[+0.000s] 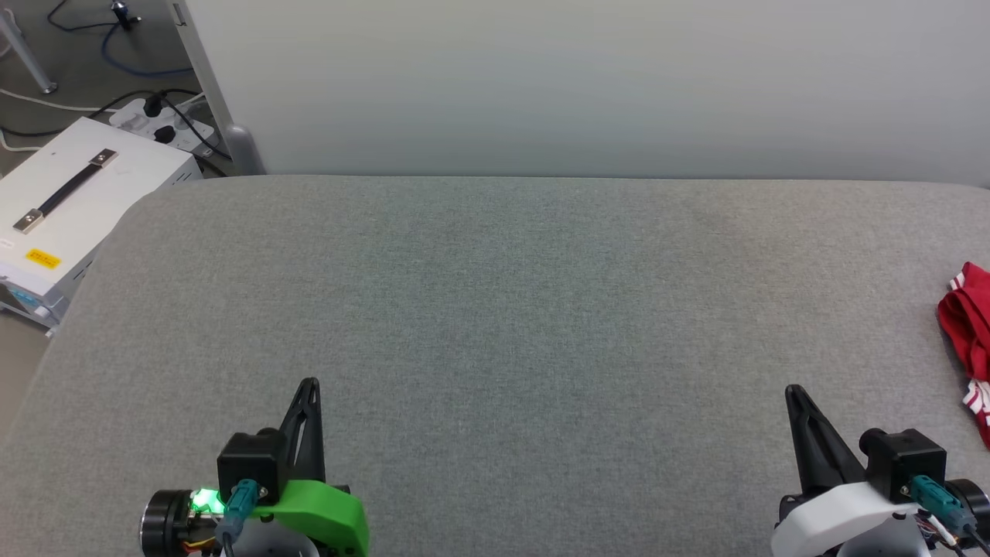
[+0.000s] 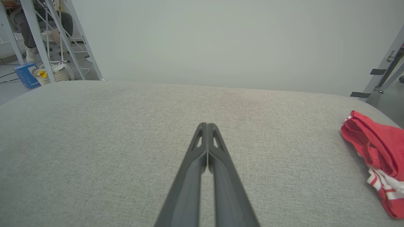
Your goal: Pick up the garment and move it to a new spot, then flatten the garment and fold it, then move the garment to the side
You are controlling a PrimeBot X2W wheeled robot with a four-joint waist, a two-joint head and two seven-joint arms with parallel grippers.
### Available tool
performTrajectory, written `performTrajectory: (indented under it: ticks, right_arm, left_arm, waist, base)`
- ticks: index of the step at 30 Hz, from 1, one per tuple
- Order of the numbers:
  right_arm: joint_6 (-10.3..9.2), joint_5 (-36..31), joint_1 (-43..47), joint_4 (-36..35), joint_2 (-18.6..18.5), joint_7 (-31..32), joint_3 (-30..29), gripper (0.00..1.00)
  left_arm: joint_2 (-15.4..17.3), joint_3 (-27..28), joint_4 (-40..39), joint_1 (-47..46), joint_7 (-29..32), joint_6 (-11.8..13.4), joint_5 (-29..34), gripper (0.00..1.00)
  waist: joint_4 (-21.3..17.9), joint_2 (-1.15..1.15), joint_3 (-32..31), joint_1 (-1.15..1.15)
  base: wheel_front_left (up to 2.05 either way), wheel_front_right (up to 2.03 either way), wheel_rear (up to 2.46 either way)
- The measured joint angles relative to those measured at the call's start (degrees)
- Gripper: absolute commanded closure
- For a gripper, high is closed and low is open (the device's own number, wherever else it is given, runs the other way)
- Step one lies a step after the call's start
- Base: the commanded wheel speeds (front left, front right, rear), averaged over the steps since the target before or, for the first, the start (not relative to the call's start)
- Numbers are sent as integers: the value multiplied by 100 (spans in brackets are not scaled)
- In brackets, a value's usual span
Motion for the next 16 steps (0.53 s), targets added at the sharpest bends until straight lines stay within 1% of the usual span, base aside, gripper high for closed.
performTrajectory:
  ticks: [16]
  right_arm:
    - [0,-105,-120,-30,0,188,30,100]
  left_arm:
    - [-11,88,-57,-47,193,-2,56,100]
  waist:
    - [-34,0,19,0]
  base:
    - [0,0,0]
